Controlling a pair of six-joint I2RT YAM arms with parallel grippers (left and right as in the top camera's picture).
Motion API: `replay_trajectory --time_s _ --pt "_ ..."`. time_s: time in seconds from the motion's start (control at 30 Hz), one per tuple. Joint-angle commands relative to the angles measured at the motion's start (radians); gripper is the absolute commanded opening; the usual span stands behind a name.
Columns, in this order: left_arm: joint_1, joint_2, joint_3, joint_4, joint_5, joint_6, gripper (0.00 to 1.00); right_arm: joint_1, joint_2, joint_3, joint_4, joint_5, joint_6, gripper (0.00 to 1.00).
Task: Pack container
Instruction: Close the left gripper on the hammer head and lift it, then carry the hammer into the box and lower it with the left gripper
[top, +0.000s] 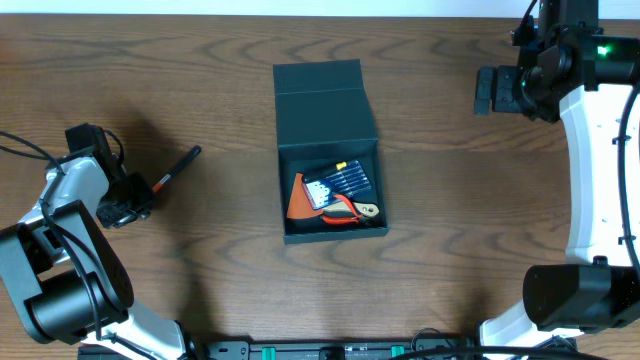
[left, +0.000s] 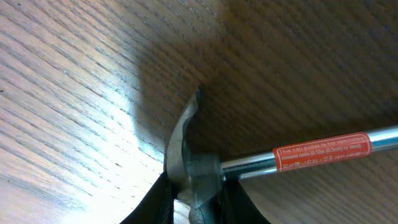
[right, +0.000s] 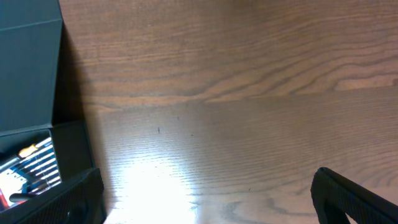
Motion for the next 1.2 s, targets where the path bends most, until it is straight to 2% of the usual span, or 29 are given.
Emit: replay_trajectory --time_s 0.0,0.3,0.77,0.97,1.17 --pt "0.004 0.06 -0.034 0.01 -0.016 0.003 0.06 -0.003 -0.003 -0.008 -0.004 0.01 -0.013 0.99" --pt "0.004 0.036 -0.032 0.008 -0.016 0.006 0.06 -0.003 -0.003 -0.008 -0.005 0.01 -0.013 0.99" --pt "-0.034 -0.184 -0.011 -0.053 -0.016 0.037 0.06 -0.003 -0.003 -0.008 -0.008 0.01 -0.012 0.99" --pt "-0.09 -0.264 0.049 -0.154 -0.011 0.037 0.06 -0.003 -0.003 -0.008 -0.007 0.01 -0.012 0.99" --pt "-0.234 -0.305 0.204 -0.313 0.071 0.055 0.06 -0.003 -0.003 -0.008 -0.008 0.01 -0.013 0.99"
